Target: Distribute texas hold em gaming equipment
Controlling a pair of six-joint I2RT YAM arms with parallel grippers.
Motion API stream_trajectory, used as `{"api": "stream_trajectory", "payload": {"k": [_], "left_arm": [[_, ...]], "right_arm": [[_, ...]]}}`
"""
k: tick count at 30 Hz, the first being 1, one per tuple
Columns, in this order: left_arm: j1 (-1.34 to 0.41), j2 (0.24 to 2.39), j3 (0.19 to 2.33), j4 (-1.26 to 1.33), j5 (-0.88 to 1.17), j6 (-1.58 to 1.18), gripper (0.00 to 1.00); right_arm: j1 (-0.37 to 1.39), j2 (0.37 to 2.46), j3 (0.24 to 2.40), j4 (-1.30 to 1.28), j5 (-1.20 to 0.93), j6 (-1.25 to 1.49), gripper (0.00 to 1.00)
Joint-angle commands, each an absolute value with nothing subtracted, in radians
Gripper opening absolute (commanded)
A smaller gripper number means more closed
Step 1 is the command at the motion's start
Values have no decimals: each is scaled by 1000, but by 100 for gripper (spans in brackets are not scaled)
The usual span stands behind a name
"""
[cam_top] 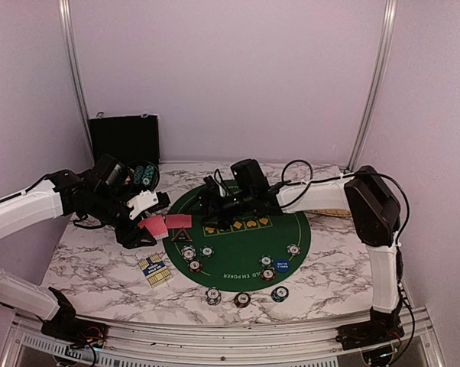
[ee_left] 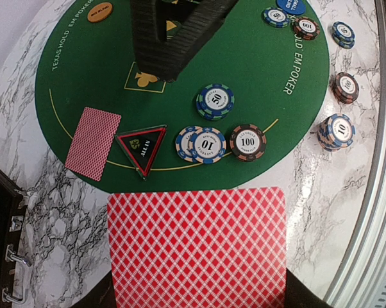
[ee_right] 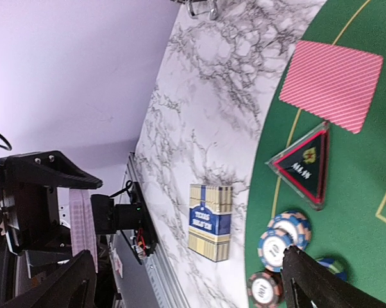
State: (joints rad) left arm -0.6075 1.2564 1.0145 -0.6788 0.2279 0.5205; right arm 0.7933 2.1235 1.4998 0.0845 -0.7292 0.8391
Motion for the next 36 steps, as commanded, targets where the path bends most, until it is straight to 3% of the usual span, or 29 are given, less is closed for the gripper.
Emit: {"api": "stream_trajectory", "payload": {"k": [1,36], "left_arm": [[-603,1260,1050,-684,246,521,14],[-606,1300,1103,-685,276,514,14]], "right_arm": [[831,2068,1449,264,-838,948,99],[925,2243,1698,306,-922,1035,94]]}}
